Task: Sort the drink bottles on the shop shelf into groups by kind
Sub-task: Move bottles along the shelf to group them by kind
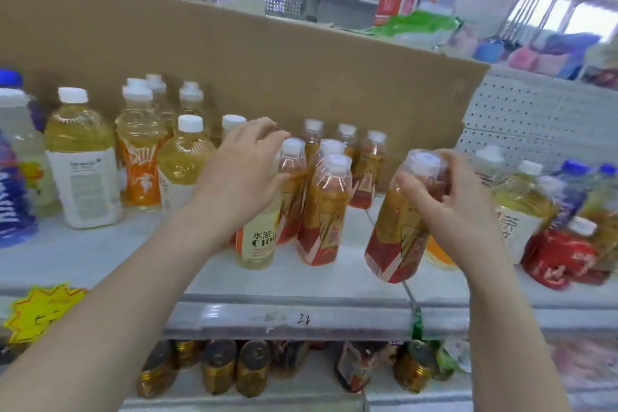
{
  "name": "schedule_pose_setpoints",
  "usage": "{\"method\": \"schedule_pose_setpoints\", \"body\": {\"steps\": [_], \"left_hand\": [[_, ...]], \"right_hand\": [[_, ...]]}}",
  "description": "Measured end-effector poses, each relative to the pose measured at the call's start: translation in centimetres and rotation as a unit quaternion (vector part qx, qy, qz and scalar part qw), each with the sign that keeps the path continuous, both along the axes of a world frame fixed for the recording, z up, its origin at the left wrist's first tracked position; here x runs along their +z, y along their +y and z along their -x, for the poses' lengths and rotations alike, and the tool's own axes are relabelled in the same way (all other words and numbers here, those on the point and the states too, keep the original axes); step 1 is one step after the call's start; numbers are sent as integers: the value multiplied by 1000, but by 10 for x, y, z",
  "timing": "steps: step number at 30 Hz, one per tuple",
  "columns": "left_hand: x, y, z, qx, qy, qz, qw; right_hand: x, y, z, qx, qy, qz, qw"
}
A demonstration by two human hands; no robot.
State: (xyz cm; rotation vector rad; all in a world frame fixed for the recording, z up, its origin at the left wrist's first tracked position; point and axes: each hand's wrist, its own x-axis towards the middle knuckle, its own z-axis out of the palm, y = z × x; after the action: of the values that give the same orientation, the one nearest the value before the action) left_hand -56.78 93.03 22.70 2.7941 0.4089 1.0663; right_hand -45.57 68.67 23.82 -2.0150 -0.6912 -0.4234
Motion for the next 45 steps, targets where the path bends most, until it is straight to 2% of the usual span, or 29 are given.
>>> {"method": "schedule_pose_setpoints", "body": {"steps": [3,8,12,22,24,28,31,35,37,42,45], "left_hand": [[-7,0,-14,40,28,16,999],[-11,-1,-20,52,-4,27,998],[-13,-3,-19,52,-14,18,998],[-20,-3,-21,32,-46,19,998],[-24,-2,-17,29,-57,4,998],[-32,2,3,25,-75,-31,996],[-40,18,34,39,-136,-56,988],[-47,62,86,91,-192,-65,975],[-49,92,115,123,-208,-58,968],[-46,179,198,219,-224,-41,949],[-35,233,231,267,-203,-4,942]], "right_hand": [[-14,9,-25,18,0,17,1000],[-39,41,-59,43,22,18,999],[-45,64,-81,38,22,1,999],[-40,82,-96,28,40,60,997],[-36,82,-88,10,7,60,998],[-19,93,-59,-2,-130,-8,992],[-8,120,-29,53,-208,-43,976],[-6,176,19,144,-285,-32,947],[-8,204,48,173,-308,-37,935],[-17,278,120,221,-300,-51,927],[-15,336,151,250,-296,-35,921]]}}
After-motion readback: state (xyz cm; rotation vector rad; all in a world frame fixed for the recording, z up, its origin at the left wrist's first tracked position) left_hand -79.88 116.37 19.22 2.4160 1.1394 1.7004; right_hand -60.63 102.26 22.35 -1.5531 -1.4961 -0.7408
